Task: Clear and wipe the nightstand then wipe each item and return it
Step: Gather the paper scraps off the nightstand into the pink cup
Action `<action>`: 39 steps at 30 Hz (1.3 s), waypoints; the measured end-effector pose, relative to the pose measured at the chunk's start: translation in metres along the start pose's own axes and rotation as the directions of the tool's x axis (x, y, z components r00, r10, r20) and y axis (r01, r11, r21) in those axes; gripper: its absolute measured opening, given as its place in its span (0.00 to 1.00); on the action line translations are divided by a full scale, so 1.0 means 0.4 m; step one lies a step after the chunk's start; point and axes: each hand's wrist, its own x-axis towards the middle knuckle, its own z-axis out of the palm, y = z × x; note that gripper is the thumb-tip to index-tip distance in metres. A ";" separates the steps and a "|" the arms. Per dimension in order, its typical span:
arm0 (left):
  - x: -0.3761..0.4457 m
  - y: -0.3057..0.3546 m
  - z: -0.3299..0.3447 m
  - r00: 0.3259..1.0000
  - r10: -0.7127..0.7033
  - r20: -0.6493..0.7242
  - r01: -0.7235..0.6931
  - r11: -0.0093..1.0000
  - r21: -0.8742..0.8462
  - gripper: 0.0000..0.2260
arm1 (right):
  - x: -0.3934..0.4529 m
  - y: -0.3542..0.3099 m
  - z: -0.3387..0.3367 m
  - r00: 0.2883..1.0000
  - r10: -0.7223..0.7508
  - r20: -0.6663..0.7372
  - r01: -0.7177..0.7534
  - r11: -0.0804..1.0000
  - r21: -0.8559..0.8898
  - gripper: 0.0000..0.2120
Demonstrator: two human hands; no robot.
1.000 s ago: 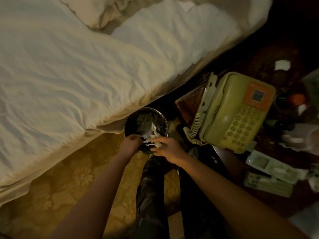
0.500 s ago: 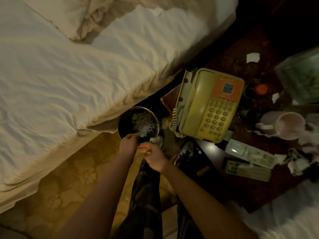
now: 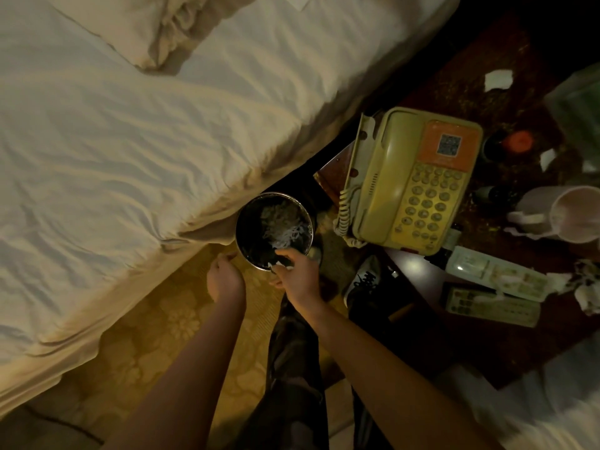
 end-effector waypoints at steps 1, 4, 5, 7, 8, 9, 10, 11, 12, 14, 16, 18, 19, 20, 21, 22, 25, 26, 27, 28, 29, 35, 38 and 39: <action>0.008 0.000 -0.007 1.000 0.000 0.001 0.000 1.000 -0.011 0.15 | 0.003 -0.006 0.000 1.000 0.007 -0.008 -0.007 1.000 0.031 0.15; 0.033 0.001 -0.022 1.000 -0.018 0.019 0.019 0.999 -0.050 0.14 | 0.012 -0.018 0.004 1.000 -0.014 -0.015 0.015 0.999 0.045 0.13; 0.036 0.003 -0.026 0.999 -0.022 0.030 0.024 0.998 -0.051 0.13 | 0.014 -0.021 0.006 0.999 -0.041 -0.013 0.041 0.999 0.017 0.13; 0.036 0.007 -0.028 0.999 -0.029 0.046 0.032 0.997 -0.067 0.13 | 0.013 -0.022 0.007 0.996 -0.079 0.042 0.081 0.995 -0.062 0.16; 0.035 0.009 -0.028 0.998 -0.029 0.051 0.033 0.996 -0.079 0.13 | 0.012 -0.022 0.005 0.993 -0.081 0.082 0.088 0.992 -0.087 0.17; 0.031 0.014 -0.028 0.998 -0.026 0.057 0.031 0.996 -0.086 0.13 | 0.009 -0.020 0.001 0.990 -0.076 0.120 0.089 0.991 -0.101 0.18; 0.028 0.018 -0.026 0.998 -0.018 0.066 0.024 0.996 -0.088 0.13 | 0.007 -0.018 -0.004 0.986 -0.073 0.151 0.090 0.990 -0.105 0.18; 0.022 0.023 -0.024 0.997 0.003 0.084 0.005 0.996 -0.085 0.13 | 0.005 -0.014 -0.011 0.982 -0.070 0.175 0.090 0.990 -0.104 0.18; 0.017 0.029 -0.021 0.993 0.038 0.114 -0.029 0.997 -0.078 0.13 | 0.002 -0.013 -0.019 0.979 -0.065 0.191 0.084 0.992 -0.094 0.16; 0.002 0.046 -0.009 0.968 0.133 0.213 -0.124 0.991 -0.058 0.12 | -0.009 -0.012 -0.040 0.983 -0.038 0.180 0.051 0.996 -0.067 0.12; -0.020 0.064 0.012 0.909 0.215 0.358 -0.212 0.976 -0.048 0.08 | -0.027 -0.014 -0.075 0.996 -0.007 0.092 0.013 0.998 -0.069 0.08; -0.049 0.079 0.043 0.845 0.231 0.482 -0.249 0.968 -0.028 0.05 | -0.055 -0.017 -0.126 1.000 -0.002 -0.004 0.002 0.997 -0.077 0.06; -0.068 0.086 0.062 0.818 0.232 0.526 -0.257 0.966 -0.026 0.07 | -0.071 -0.022 -0.156 0.999 -0.011 -0.039 0.008 0.997 -0.075 0.07; -0.089 0.093 0.084 0.797 0.232 0.557 -0.261 0.965 -0.029 0.10 | -0.086 -0.026 -0.187 0.997 -0.021 -0.071 0.015 0.997 -0.082 0.08; -0.114 0.103 0.105 0.778 0.237 0.581 -0.264 0.964 -0.040 0.15 | -0.100 -0.031 -0.219 0.994 -0.029 -0.107 0.019 0.995 -0.097 0.09; -0.138 0.115 0.128 0.760 0.248 0.600 -0.276 0.960 -0.047 0.21 | -0.112 -0.038 -0.253 0.989 -0.038 -0.146 0.022 0.994 -0.110 0.11; -0.200 0.137 0.196 0.721 0.268 0.639 -0.324 0.945 -0.031 0.42 | -0.134 -0.067 -0.348 0.962 -0.062 -0.265 0.034 0.994 -0.107 0.11; -0.217 0.143 0.216 0.724 0.269 0.635 -0.321 0.947 -0.035 0.47 | -0.138 -0.078 -0.382 0.948 -0.075 -0.310 0.042 0.993 -0.111 0.11; -0.234 0.147 0.235 0.737 0.260 0.624 -0.306 0.951 -0.034 0.51 | -0.141 -0.088 -0.414 0.926 -0.098 -0.364 0.056 0.991 -0.125 0.10; -0.246 0.149 0.252 0.753 0.254 0.608 -0.293 0.955 -0.036 0.52 | -0.143 -0.095 -0.444 0.894 -0.128 -0.430 0.073 0.987 -0.143 0.09; -0.259 0.154 0.264 0.768 0.242 0.592 -0.283 0.959 -0.025 0.50 | -0.147 -0.104 -0.473 0.850 -0.163 -0.501 0.092 0.982 -0.163 0.08; -0.272 0.174 0.302 0.787 0.245 0.566 -0.291 0.957 -0.011 0.53 | -0.076 -0.092 -0.592 0.837 -0.021 -0.547 -0.046 0.993 -0.107 0.19; -0.273 0.180 0.287 0.775 0.257 0.577 -0.316 0.949 0.001 0.53 | -0.057 -0.108 -0.593 0.918 0.039 -0.395 -0.059 0.997 -0.039 0.23; -0.277 0.185 0.280 0.773 0.271 0.574 -0.332 0.943 0.002 0.54 | -0.057 -0.113 -0.591 0.921 0.041 -0.388 -0.055 0.998 -0.023 0.24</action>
